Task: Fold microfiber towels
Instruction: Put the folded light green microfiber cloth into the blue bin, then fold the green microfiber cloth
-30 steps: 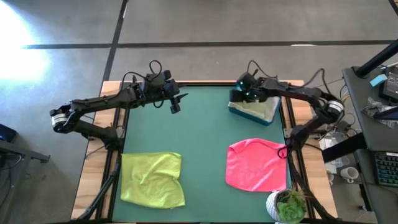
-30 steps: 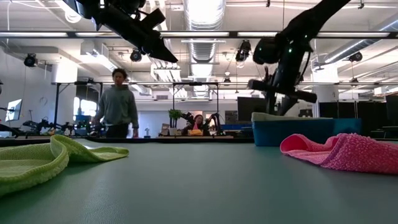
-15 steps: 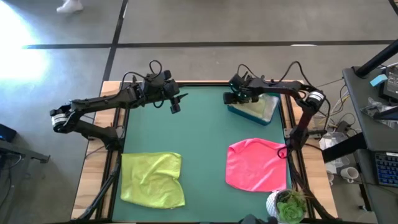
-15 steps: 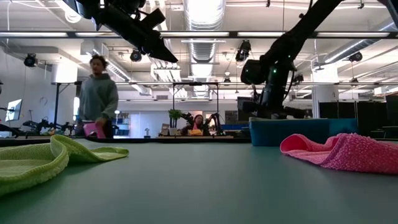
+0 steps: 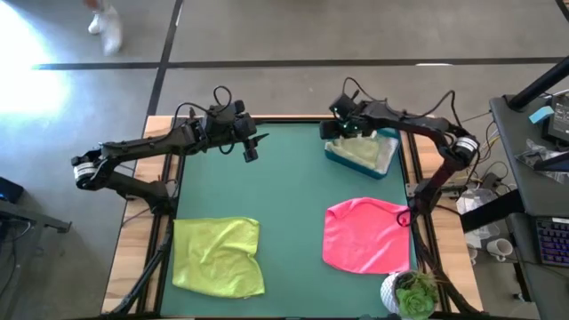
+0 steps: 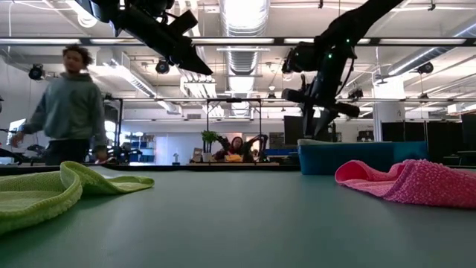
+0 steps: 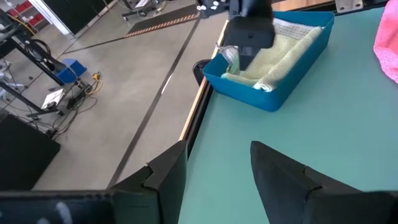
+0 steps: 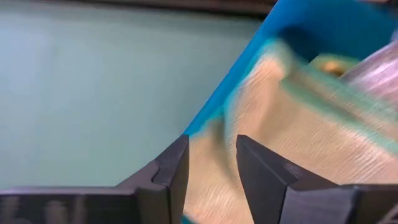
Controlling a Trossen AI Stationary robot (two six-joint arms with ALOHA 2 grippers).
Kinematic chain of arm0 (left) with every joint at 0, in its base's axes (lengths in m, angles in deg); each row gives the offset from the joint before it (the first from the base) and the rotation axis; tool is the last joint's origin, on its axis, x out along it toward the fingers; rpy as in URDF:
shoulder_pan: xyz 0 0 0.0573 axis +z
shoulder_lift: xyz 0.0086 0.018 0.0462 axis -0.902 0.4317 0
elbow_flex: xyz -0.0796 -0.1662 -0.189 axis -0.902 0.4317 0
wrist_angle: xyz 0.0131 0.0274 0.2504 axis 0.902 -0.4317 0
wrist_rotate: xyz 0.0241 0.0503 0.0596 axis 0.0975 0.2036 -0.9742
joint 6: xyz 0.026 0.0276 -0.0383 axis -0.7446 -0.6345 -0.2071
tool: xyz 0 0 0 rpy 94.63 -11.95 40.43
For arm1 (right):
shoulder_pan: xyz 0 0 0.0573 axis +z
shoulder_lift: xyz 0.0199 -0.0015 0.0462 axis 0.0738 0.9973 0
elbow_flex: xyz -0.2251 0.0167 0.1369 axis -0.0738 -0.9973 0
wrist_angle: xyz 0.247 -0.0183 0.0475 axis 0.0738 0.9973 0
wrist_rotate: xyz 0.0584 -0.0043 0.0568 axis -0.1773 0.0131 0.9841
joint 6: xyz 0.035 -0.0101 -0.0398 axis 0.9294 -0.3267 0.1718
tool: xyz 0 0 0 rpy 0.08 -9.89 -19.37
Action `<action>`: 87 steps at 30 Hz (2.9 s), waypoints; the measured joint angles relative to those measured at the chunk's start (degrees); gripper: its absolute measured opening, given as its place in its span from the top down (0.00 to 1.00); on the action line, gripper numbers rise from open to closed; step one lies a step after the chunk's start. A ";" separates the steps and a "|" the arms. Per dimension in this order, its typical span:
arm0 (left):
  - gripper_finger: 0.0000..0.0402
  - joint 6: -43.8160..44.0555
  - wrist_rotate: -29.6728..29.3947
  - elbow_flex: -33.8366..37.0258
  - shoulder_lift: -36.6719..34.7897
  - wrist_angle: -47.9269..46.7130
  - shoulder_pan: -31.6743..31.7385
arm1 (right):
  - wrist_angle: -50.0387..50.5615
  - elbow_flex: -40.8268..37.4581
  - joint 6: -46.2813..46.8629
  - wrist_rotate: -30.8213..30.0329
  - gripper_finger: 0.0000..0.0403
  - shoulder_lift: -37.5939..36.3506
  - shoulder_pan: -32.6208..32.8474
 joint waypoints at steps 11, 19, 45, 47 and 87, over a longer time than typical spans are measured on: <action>0.60 -0.02 -1.26 0.04 0.00 -3.08 0.00 | -0.35 -4.10 4.04 2.59 0.69 2.56 3.79; 0.60 -0.19 -2.20 -0.21 0.00 -4.83 -0.02 | 2.14 -2.30 1.94 2.23 0.69 1.66 4.04; 0.60 21.17 10.24 9.13 -12.77 -26.03 -11.61 | 8.06 1.20 -1.47 -2.25 0.69 -13.33 27.69; 0.60 22.86 10.66 11.17 -12.81 -26.21 -14.17 | 8.06 1.20 -2.42 -3.38 0.69 -12.89 28.27; 0.60 33.33 -13.10 9.25 25.34 -1.04 -27.12 | 13.22 1.18 -12.78 -3.92 0.69 -14.44 28.09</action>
